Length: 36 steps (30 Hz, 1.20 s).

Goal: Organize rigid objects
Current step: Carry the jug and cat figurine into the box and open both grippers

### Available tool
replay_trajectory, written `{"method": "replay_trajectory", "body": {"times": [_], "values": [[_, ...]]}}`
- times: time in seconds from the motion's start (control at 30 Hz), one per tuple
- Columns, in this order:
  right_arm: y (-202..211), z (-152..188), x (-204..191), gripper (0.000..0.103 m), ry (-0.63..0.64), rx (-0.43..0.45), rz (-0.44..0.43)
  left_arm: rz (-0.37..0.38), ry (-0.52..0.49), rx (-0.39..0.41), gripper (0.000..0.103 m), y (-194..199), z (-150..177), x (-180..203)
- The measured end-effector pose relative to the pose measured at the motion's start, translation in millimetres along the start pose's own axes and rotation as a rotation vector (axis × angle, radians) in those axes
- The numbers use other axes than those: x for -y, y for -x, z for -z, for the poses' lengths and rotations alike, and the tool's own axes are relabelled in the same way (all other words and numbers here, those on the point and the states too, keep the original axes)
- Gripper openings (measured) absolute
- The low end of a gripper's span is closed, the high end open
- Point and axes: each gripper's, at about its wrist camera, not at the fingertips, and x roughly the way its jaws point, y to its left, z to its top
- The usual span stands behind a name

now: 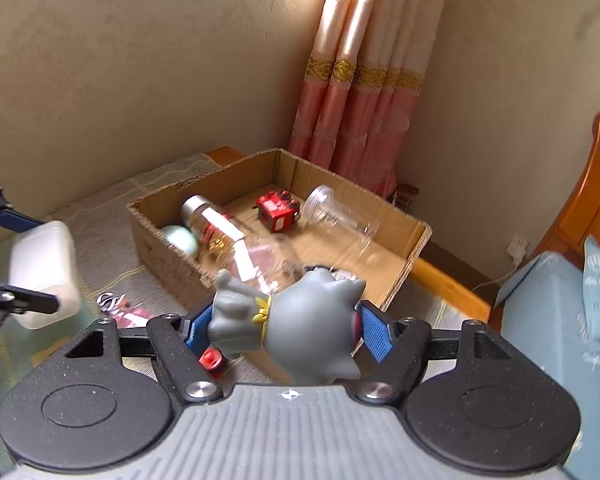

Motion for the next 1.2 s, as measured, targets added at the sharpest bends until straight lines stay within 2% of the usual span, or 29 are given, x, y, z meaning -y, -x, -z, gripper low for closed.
{"method": "replay_trajectory", "body": {"times": [0.17,0.3,0.4,0.57,0.83,1.07,1.2], "values": [[-25.9,-18.8,8.8,0.077,0.029,-0.017,0.007,-0.015,-0.009,0.043,0.083,7.6,-20.7,-4.5],[-45.2,-19.6,10.1,0.078,0.042,-0.046,0.004,-0.017,-0.041,0.082,0.083,3.5,-55.5,-6.8],[-50.3,-15.4,10.8,0.098,0.027,-0.036,0.022,-0.011,-0.05,0.105,0.083,-7.0,-89.6,-7.5],[-32.7,-6.1,11.0,0.102,-0.017,-0.001,0.01,0.007,-0.062,0.112,0.083,-31.8,-139.6,-3.1],[-5.3,12.7,6.3,0.103,-0.06,-0.001,-0.003,0.051,-0.064,0.034,0.083,-84.1,-181.4,14.7],[7.4,22.2,5.5,0.103,-0.085,0.008,-0.005,0.077,-0.097,-0.073,0.083,-135.1,-191.8,40.9],[10.9,26.8,6.8,0.103,-0.102,0.013,0.008,0.108,-0.095,-0.081,0.085,-149.4,-196.1,53.5]]}}
